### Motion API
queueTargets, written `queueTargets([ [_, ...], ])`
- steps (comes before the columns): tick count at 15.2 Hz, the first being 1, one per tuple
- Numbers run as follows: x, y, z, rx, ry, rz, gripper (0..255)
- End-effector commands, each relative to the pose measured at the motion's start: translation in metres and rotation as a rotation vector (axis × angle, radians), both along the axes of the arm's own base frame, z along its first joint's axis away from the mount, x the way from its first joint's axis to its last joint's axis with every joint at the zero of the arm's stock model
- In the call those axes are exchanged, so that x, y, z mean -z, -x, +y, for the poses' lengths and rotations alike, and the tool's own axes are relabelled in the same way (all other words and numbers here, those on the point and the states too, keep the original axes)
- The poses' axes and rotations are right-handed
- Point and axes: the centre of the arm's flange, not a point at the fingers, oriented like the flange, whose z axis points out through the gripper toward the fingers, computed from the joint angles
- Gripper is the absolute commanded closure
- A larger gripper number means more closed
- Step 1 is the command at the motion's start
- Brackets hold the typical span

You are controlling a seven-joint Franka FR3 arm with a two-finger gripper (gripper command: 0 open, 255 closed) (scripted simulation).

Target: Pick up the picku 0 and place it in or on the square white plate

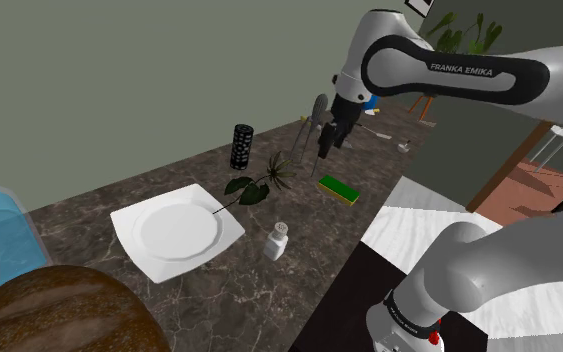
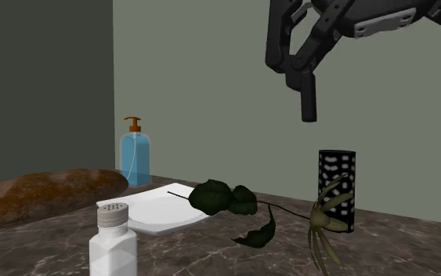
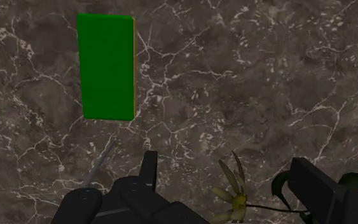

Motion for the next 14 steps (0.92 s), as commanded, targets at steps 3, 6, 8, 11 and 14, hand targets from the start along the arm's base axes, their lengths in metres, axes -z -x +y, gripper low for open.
queueTargets([
  [3, 0.005, -0.054, 0.013, 0.001, -0.007, 0.000, 0],
  [6, 0.008, -0.092, 0.023, 0.001, -0.013, 0.001, 0],
  [8, 0.010, -0.118, 0.029, 0.002, -0.016, 0.001, 0],
  [11, 0.013, -0.156, 0.038, 0.002, -0.021, 0.002, 0],
  [14, 0.015, -0.194, 0.047, 0.003, -0.027, 0.002, 0],
])
